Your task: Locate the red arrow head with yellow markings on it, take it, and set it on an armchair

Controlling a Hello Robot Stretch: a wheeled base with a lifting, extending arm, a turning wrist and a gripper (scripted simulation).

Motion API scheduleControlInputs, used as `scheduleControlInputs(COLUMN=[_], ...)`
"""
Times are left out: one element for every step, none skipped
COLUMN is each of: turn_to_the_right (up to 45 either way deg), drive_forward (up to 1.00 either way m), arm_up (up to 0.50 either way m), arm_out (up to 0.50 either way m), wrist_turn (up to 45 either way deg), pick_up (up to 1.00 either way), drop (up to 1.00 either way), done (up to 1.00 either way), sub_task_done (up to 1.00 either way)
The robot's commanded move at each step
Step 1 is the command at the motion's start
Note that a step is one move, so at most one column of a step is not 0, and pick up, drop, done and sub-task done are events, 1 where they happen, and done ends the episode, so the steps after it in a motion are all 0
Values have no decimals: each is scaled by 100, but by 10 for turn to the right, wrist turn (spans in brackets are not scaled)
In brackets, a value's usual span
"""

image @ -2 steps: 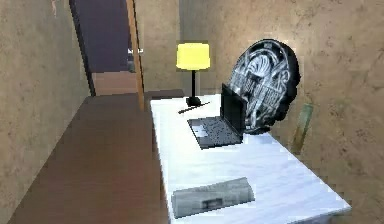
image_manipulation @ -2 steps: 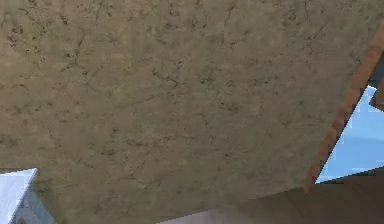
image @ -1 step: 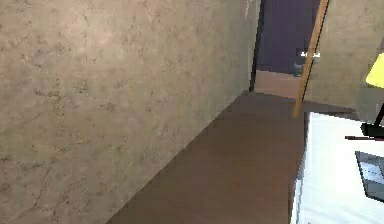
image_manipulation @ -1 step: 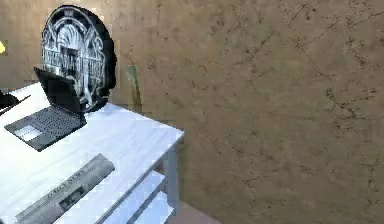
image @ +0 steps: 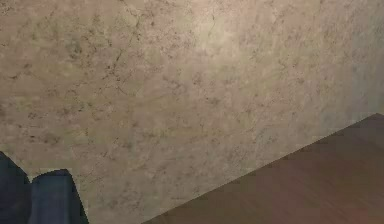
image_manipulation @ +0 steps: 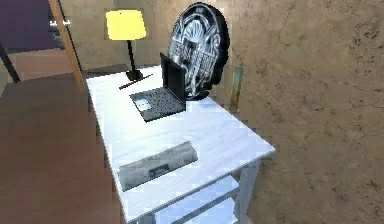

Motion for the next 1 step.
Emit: scheduleControlInputs(turn_to_the_right=[0], drive_forward=[30], arm_up=[0], arm_out=[0], wrist_turn=[0], pick_up=[0], drop=[0], done=[0], sub_task_done=[0])
